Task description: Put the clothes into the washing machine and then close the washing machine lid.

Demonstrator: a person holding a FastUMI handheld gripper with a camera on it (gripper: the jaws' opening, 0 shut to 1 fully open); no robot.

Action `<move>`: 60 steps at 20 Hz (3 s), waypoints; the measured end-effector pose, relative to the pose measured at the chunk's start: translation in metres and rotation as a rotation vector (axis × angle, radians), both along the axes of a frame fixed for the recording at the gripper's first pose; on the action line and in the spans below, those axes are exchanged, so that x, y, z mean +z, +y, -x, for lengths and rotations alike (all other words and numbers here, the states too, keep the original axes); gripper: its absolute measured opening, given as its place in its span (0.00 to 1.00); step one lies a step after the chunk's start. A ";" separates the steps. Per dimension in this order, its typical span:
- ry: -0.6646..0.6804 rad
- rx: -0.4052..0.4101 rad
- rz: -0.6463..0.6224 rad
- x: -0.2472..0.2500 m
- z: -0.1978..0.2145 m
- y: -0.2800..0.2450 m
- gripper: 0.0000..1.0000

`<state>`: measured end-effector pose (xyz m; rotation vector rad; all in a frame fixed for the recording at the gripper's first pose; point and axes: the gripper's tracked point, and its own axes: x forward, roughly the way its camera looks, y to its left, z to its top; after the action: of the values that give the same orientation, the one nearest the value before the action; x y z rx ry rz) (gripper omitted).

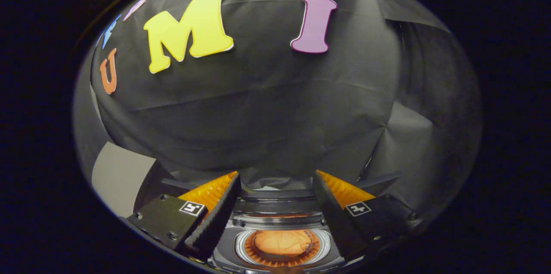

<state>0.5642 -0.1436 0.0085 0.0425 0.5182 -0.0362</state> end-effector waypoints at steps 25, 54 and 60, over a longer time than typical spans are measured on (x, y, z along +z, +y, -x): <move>-0.071 0.083 0.010 -0.009 0.034 0.006 1.00; 0.046 0.138 -0.015 -0.116 0.182 0.014 1.00; 0.045 0.193 0.050 -0.138 0.211 0.025 1.00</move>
<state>0.3531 -0.1182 -0.1291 -0.0575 0.5638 0.1385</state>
